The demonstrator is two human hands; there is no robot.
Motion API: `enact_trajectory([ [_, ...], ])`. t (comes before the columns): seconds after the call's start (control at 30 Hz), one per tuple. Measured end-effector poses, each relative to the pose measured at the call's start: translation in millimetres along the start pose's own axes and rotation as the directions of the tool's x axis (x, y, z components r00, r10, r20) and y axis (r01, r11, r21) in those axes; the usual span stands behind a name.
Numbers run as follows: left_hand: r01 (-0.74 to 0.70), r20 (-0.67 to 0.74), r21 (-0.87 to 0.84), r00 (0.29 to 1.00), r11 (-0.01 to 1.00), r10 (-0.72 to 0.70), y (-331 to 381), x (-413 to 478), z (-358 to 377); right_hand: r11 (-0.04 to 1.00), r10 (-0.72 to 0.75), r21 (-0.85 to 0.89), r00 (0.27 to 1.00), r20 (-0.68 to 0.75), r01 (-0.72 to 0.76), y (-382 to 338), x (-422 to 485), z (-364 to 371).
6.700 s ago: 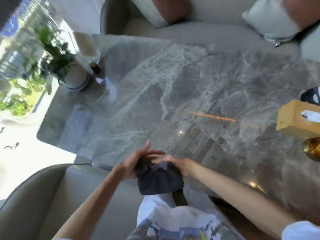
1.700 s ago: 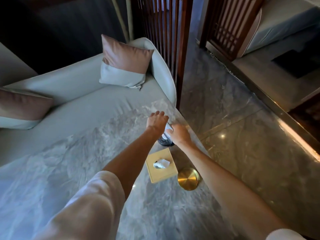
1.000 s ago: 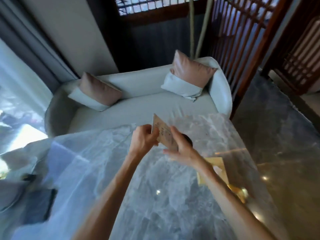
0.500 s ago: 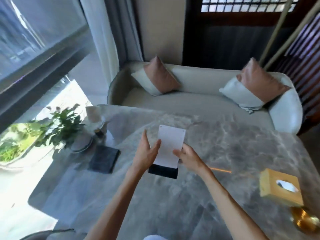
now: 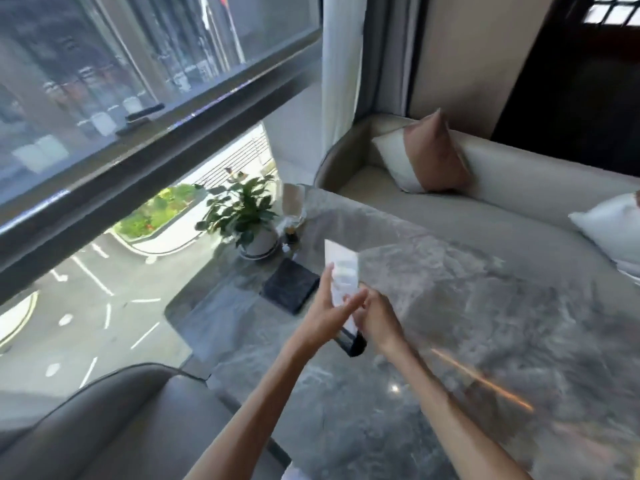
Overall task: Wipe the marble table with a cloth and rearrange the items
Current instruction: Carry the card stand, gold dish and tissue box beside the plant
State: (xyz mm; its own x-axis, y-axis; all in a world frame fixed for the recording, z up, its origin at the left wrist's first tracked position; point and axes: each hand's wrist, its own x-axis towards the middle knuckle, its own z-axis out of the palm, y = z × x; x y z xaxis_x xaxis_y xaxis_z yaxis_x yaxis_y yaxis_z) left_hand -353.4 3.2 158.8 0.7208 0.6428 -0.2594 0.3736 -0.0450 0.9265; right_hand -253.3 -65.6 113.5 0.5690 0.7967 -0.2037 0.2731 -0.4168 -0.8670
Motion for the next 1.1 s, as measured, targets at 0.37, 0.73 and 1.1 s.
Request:
enact_trajectory([
  [0.37, 0.107, -0.146, -0.188, 0.98, 0.976, -0.136, -100.1, 28.0, -172.2, 0.988, -0.113, 0.124, 0.977, 0.182, 0.091, -32.5, 58.6, 132.5],
  [0.73, 0.174, -0.087, -0.329, 0.973, 0.928, -0.213, -205.3, 96.4, -322.2, 0.975, 0.204, 0.009, 0.911, 0.359, -0.222, -29.9, 200.8, 305.2],
  [1.1, 0.004, -0.058, -0.23, 0.998, 0.973, -0.017, -246.0, 158.2, -393.1, 0.996, 0.082, -0.012, 0.935, 0.345, -0.083, -33.1, 306.3, 367.6],
])
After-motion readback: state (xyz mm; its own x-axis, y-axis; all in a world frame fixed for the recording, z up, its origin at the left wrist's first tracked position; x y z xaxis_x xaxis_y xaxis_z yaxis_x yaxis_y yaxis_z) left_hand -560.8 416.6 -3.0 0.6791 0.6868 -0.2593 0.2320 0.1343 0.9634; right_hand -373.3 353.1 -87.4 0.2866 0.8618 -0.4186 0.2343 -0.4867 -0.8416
